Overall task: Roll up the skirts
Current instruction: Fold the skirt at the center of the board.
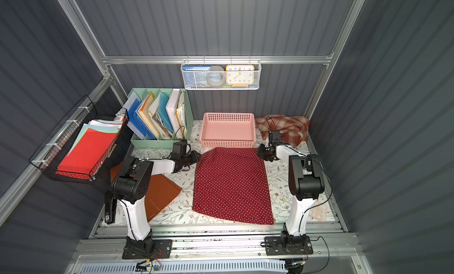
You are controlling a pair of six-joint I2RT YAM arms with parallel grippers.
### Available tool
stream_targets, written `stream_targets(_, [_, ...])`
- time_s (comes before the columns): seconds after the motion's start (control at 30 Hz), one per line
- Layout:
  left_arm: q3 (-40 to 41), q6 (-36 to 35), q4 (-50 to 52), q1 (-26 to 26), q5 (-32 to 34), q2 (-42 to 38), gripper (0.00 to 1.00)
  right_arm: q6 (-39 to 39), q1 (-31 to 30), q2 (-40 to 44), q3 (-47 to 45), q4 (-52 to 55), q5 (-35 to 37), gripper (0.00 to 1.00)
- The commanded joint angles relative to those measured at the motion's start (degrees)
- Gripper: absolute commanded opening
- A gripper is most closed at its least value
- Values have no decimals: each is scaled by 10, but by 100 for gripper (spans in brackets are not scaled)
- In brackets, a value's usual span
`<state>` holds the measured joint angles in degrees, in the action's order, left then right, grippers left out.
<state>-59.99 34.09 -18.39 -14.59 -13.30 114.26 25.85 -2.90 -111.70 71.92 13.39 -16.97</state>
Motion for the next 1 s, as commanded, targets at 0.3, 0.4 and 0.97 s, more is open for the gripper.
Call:
stream_targets(0.3, [-7, -9, 3, 2, -33, 13, 0, -9, -13, -30, 30, 35, 10, 24])
stream_targets(0.4, [-12, -14, 5, 2, -35, 15, 0, -16, -13, -5, 18, 50, 62, 25])
stream_targets(0.97, [-10, -18, 4, 2, -35, 17, 0, -19, -26, 11, 6, 77, 72, 30])
